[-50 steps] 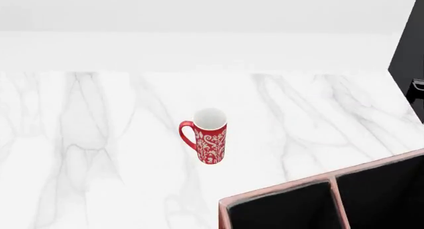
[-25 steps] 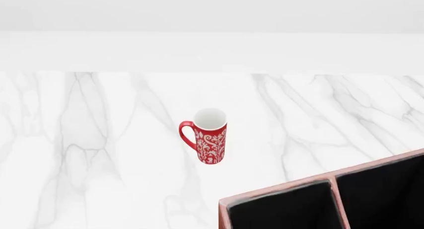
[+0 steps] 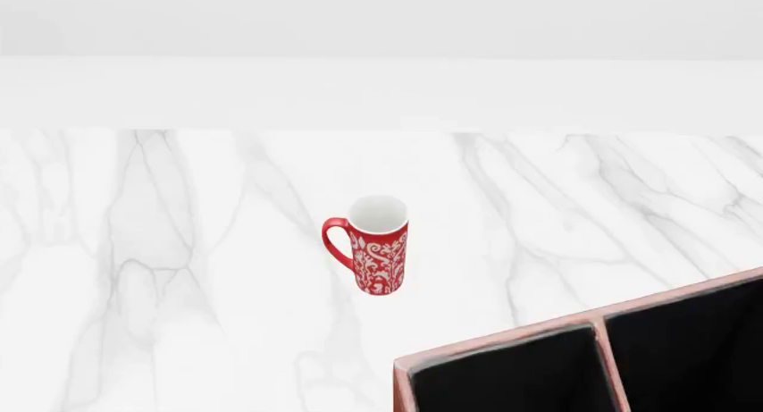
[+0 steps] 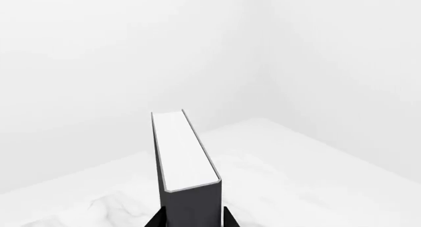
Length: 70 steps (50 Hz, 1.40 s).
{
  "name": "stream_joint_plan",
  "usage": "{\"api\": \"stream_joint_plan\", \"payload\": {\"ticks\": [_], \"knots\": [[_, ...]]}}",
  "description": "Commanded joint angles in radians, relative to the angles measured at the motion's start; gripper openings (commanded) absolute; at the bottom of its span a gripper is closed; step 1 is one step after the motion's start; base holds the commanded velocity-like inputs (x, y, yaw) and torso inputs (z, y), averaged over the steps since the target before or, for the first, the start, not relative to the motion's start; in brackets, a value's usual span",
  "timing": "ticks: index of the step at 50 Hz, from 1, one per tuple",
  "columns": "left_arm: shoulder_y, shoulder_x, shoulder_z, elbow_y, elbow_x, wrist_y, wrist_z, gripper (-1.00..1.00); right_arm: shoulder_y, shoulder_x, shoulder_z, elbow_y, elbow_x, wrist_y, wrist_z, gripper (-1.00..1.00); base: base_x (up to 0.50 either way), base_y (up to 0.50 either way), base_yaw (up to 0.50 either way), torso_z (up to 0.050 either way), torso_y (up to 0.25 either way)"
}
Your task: Pick up the book and place it in the right compartment of the caddy.
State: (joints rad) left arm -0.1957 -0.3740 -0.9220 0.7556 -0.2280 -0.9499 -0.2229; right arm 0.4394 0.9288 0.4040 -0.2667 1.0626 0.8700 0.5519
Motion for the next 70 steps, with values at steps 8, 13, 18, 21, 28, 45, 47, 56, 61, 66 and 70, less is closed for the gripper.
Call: {"api": "stream_joint_plan", "payload": {"ticks": [8, 13, 18, 21, 28, 45, 47, 56, 61, 66, 70], "knots": [[-0.002, -0.001, 0.006, 0.001, -0.003, 0.001, -0.003, 1.00, -0.013, -0.010, 0.030, 0.009, -0.057, -0.020, -0.009, -1.00, 0.00, 0.00, 0.00, 0.001, 0.001], [0.000, 0.000, 0.007, 0.001, -0.003, 0.002, -0.004, 1.00, -0.026, -0.013, 0.029, 0.015, -0.069, -0.029, -0.013, -1.00, 0.00, 0.00, 0.00, 0.000, 0.000], [0.001, 0.000, 0.006, 0.001, -0.005, 0.001, -0.004, 1.00, -0.044, -0.021, 0.043, 0.025, -0.078, -0.040, -0.017, -1.00, 0.00, 0.00, 0.00, 0.000, 0.002], [-0.002, -0.003, 0.008, 0.005, -0.006, -0.004, -0.005, 1.00, -0.053, -0.023, 0.045, 0.027, -0.085, -0.045, -0.017, -1.00, 0.00, 0.00, 0.00, 0.000, 0.003], [-0.002, -0.003, 0.012, 0.004, -0.006, -0.003, -0.007, 1.00, -0.066, -0.028, 0.058, 0.035, -0.090, -0.051, -0.017, -1.00, 0.00, 0.00, 0.00, 0.000, 0.000], [0.002, -0.001, 0.014, 0.002, -0.007, 0.003, -0.010, 1.00, -0.087, -0.044, 0.059, 0.047, -0.099, -0.063, -0.026, -1.00, 0.00, 0.00, 0.00, 0.001, 0.002], [0.001, -0.002, 0.015, 0.001, -0.007, 0.003, -0.010, 1.00, -0.088, -0.044, 0.058, 0.049, -0.102, -0.065, -0.027, -1.00, 0.00, 0.00, 0.00, 0.000, 0.000], [0.003, -0.001, 0.017, 0.003, -0.009, 0.003, -0.011, 1.00, -0.098, -0.060, 0.049, 0.066, -0.118, -0.086, -0.041, -1.00, 0.00, 0.00, 0.00, 0.000, 0.001], [0.004, 0.000, 0.020, 0.002, -0.009, 0.005, -0.012, 1.00, -0.101, -0.067, 0.041, 0.077, -0.125, -0.095, -0.049, -1.00, 0.00, 0.00, 0.00, 0.000, 0.002], [0.003, -0.002, 0.019, 0.001, -0.010, 0.005, -0.012, 1.00, -0.110, -0.074, 0.041, 0.086, -0.134, -0.105, -0.054, -1.00, 0.00, 0.00, 0.00, 0.000, 0.000], [0.003, -0.002, 0.021, 0.000, -0.010, 0.005, -0.013, 1.00, -0.118, -0.077, 0.044, 0.089, -0.139, -0.111, -0.057, -1.00, 0.00, 0.00, 0.00, 0.000, 0.003]]}}
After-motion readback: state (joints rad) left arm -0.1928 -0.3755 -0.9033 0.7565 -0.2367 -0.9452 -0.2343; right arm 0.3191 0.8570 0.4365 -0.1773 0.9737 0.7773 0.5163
